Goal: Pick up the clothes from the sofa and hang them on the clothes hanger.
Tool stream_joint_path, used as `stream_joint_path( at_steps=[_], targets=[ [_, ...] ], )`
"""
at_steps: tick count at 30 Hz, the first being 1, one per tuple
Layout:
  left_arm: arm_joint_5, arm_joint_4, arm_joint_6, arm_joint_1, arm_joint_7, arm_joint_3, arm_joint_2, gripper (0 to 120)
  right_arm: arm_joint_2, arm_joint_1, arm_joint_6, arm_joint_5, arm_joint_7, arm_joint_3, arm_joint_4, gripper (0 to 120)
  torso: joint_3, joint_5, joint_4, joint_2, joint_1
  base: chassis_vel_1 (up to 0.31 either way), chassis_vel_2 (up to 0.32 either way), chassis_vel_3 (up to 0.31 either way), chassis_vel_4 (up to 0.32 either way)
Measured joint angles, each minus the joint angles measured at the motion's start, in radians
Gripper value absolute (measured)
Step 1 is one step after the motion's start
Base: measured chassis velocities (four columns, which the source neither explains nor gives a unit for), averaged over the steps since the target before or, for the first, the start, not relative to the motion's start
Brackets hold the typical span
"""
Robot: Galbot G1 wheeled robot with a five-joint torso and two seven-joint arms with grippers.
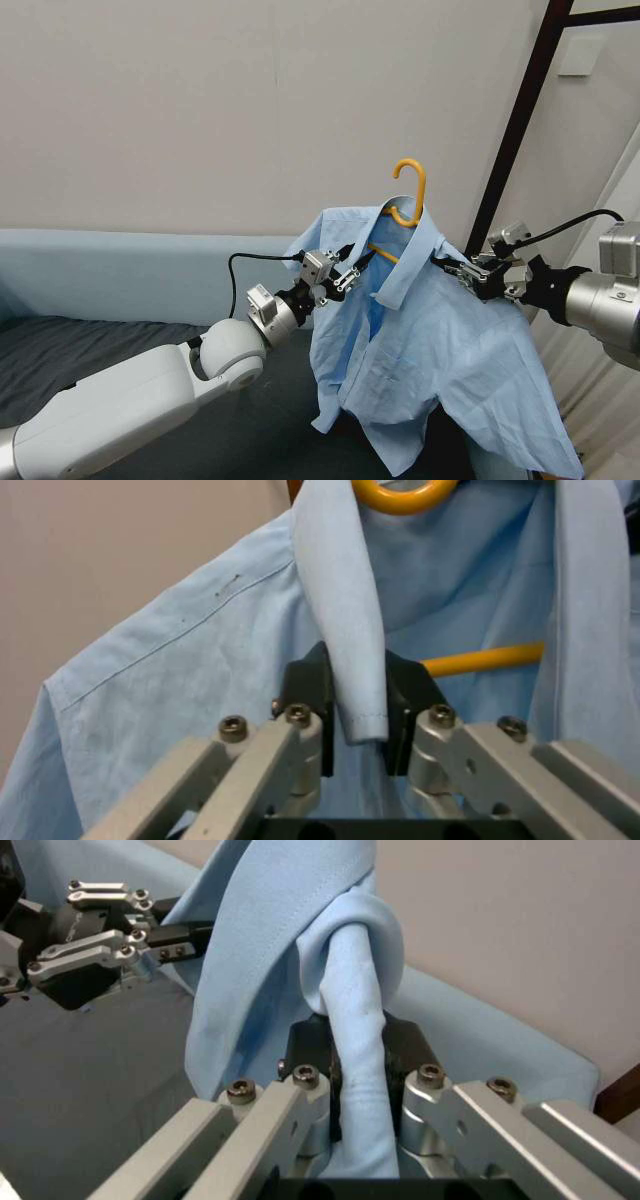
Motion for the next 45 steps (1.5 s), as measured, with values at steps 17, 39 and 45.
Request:
stream_joint_path(
  at_steps=[17, 39, 45],
  targets=[
    [-0.014, -0.046, 0.012, -0.034, -0.007, -0.014, 0.024, 0, 0.016, 0.039, -0.013, 0.108, 0.053, -0.022, -0.07, 7, 0.0, 0.0, 0.0, 0.0, 0.0, 0.0, 0.0, 0.0, 0.0],
    [0.115, -0.154, 0.181, 0.172, -0.278, -0.048, 0.06, 54, 0.12, 0.088, -0.025, 0.095, 0.138, -0.098, -0.046, 7, 0.0, 0.0, 0.0001, 0.0, 0.0, 0.0, 0.0, 0.0, 0.0],
    [0.099, -0.248, 0.153, 0.389, -0.314, -0.216, 0.096, 78, 0.152, 0.084, -0.041, 0.102, 0.187, -0.06, -0.079, 7, 0.0, 0.0, 0.0001, 0.0, 0.0, 0.0, 0.0, 0.0, 0.0]
  ],
)
